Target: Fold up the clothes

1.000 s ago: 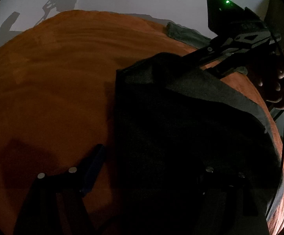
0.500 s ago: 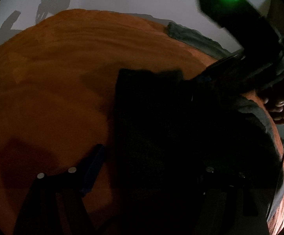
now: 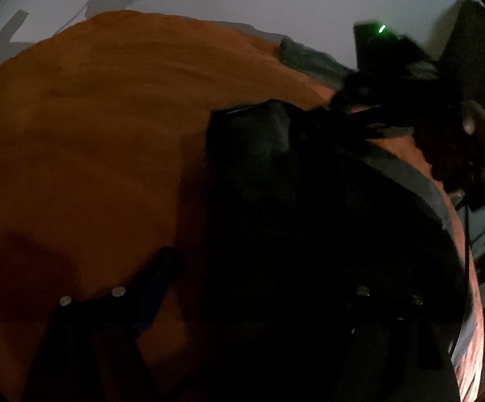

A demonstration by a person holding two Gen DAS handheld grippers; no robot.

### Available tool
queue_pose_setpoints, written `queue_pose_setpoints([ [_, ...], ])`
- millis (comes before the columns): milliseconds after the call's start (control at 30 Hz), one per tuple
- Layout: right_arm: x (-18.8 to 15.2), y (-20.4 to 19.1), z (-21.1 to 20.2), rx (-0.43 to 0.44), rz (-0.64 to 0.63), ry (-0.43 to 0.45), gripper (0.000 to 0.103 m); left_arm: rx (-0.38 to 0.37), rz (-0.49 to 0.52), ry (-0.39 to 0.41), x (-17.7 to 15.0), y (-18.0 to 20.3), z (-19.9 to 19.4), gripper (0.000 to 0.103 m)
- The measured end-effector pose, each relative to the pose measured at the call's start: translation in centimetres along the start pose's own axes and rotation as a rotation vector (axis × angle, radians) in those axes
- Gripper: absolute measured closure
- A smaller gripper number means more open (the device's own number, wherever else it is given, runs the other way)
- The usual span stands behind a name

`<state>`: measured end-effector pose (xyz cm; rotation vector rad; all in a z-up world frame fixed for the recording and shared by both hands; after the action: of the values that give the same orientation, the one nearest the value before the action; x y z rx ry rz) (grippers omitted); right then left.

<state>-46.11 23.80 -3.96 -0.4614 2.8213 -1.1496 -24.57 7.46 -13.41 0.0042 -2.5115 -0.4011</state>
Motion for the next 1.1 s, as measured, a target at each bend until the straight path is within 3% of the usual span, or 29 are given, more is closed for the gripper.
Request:
queue_pose_setpoints([
  [67,0.6,0.7,-2.5,0.041,0.025,0.066,0.091,0.012,0.026,0.002,-0.2,0.1,-0.1,0.023],
  [133,0.2,-0.4,-4.8,0.031,-0.079,0.093,0.077,0.001,0.024,0.005,-0.5,-0.2,-0.3,0.023],
  [267,-4.8,-3.0,-4.4,-0.213,-0.454,-0.071,0.075,-0.018,0.017,0.015,-0.9,-0.7,-0.5,0.024],
  [333,-6.7,-2.9,-2.9,-0.280,-0.531,-0.141,0.075,-0.017,0.018,0.022,-0.9,-0.7,-0.6,0.024],
  [367,-7.2,-2.6,-2.3,-0.332,-0.561,-0.142,0.080,-0.018,0.018,0.024,-1.0,-0.7,-0.7,0.024],
  [400,-7.0,-2.3,-2.5,-0.412,-0.594,-0.099,0.102,-0.019,0.018,0.026,-1.0,-0.7,-0.7,0.024],
  [433,-6.5,-2.6,-3.8,-0.441,-0.595,-0.025,0.102,-0.021,0.017,0.026,-1.0,-0.7,-0.7,0.024],
  [533,-4.7,-3.8,-8.7,-0.401,-0.523,0.170,0.103,-0.030,0.012,0.029,-1.0,-0.6,-0.7,0.024],
  [600,-2.8,-1.5,-9.5,-0.412,-0.408,0.199,0.103,-0.033,0.011,0.027,-1.3,-0.5,-0.9,0.024],
  [700,-1.8,2.4,-9.6,-0.290,-0.239,0.147,0.103,-0.037,0.008,0.027,-1.2,-0.6,-1.0,0.024],
  [767,-3.5,2.0,-9.9,-0.194,-0.261,0.084,0.096,-0.042,0.005,0.024,-1.1,-0.8,-0.9,0.024],
  [800,-4.8,1.6,-9.9,-0.165,-0.301,0.034,0.069,-0.044,0.003,0.022,-1.0,-0.8,-0.8,0.024],
  [833,-5.9,1.5,-9.9,-0.159,-0.341,-0.005,0.032,-0.047,0.001,0.020,-1.0,-0.9,-0.8,0.024],
  [867,-7.1,1.5,-9.8,-0.202,-0.410,-0.022,0.030,-0.048,0.000,0.020,-0.9,-0.9,-0.8,0.024],
  [900,-7.7,1.7,-9.5,-0.265,-0.471,-0.025,0.049,-0.046,0.000,0.022,-0.9,-1.0,-0.9,0.023],
  [933,-7.9,2.6,-9.5,-0.325,-0.479,-0.019,0.101,-0.044,0.001,0.023,-0.9,-1.0,-0.9,0.023],
  [1000,-7.8,4.7,-10.0,-0.398,-0.429,0.014,0.099,-0.039,0.005,0.025,-0.8,-1.0,-0.8,0.023],
  [1100,-7.4,5.9,-10.3,-0.354,-0.347,0.031,0.098,-0.033,0.007,0.021,-0.8,-0.8,-0.8,0.023],
])
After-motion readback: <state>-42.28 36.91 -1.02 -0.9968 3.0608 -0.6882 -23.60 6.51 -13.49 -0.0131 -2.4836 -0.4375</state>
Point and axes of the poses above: each gripper's, at about its wrist camera, not at the fingertips, and z roughly the way its jaws point, y to its right, x to its top, the point moved 8 cm from there along z, roughly the way its jaws point, and after that the axes turned 5 degrees about -y, right-handed, at the moved point
